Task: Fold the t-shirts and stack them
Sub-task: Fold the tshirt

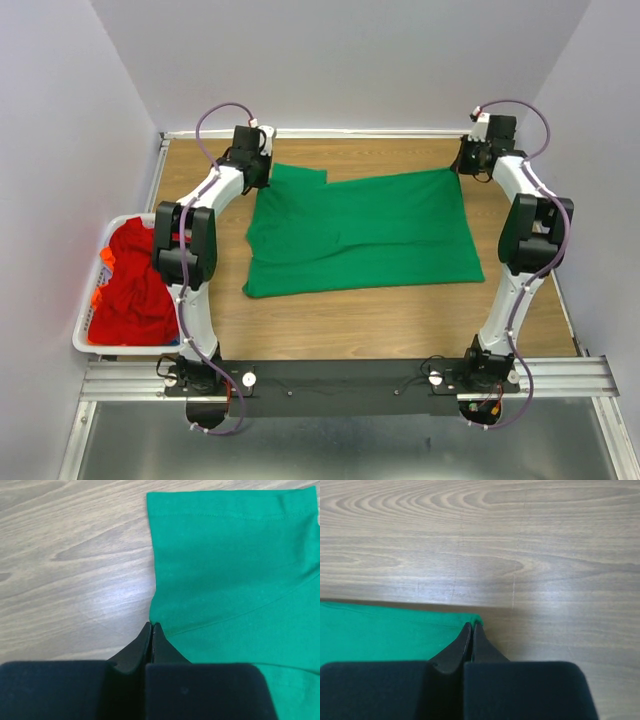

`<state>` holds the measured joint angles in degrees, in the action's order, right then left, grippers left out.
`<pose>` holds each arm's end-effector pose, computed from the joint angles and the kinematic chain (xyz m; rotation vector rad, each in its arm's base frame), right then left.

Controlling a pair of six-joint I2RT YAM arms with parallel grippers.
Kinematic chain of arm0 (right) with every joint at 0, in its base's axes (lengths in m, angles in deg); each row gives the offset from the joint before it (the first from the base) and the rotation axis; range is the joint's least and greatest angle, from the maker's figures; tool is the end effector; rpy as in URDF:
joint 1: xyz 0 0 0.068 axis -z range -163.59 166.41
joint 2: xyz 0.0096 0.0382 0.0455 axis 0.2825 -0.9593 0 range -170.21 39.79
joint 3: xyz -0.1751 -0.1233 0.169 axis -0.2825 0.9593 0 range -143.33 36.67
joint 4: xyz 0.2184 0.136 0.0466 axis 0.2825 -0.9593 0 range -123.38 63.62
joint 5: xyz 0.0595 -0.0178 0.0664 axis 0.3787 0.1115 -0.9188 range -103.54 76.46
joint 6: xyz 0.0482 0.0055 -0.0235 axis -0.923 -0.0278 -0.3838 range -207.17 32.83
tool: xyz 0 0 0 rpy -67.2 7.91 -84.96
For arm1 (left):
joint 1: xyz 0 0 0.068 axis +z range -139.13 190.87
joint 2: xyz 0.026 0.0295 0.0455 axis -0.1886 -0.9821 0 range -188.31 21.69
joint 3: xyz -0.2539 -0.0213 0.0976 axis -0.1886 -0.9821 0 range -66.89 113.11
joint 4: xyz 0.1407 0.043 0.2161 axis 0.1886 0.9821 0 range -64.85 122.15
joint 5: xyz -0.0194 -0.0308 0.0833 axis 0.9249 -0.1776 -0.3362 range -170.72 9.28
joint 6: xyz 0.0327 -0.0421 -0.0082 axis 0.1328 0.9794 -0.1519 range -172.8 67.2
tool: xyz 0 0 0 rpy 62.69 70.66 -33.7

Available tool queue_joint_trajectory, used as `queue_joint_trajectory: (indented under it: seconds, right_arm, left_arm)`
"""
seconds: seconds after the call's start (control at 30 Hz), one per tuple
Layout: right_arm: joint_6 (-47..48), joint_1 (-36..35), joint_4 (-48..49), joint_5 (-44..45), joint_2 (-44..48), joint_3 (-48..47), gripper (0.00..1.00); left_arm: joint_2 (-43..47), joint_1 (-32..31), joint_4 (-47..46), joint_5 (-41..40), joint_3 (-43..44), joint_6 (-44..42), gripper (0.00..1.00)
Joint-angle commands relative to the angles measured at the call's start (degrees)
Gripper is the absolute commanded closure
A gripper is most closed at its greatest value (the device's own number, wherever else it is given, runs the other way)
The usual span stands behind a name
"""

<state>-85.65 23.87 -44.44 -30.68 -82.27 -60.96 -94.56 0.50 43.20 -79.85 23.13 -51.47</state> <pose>0.4850 -0.0529 0.2175 -0.0329 2.2862 0.2642 0.4539 -0.0837 0.2193 0.1925 2.3386 -0.1185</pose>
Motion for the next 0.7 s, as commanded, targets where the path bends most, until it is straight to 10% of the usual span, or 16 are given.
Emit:
queue_joint_trajectory:
  seconds: [0.0,0.67]
  right_arm:
    - [-1.3,0.2,-0.7,2.7,4.0,2.3,0.99]
    - [-14.3,0.3,-0.7,7.5,15.0,15.7,0.99]
  left_arm:
    - [3.3,0.8,-0.8,-2.6,-2.3,-0.9,1.0]
    - [14.4,0.8,-0.1,-5.3,-13.8,3.6,1.0]
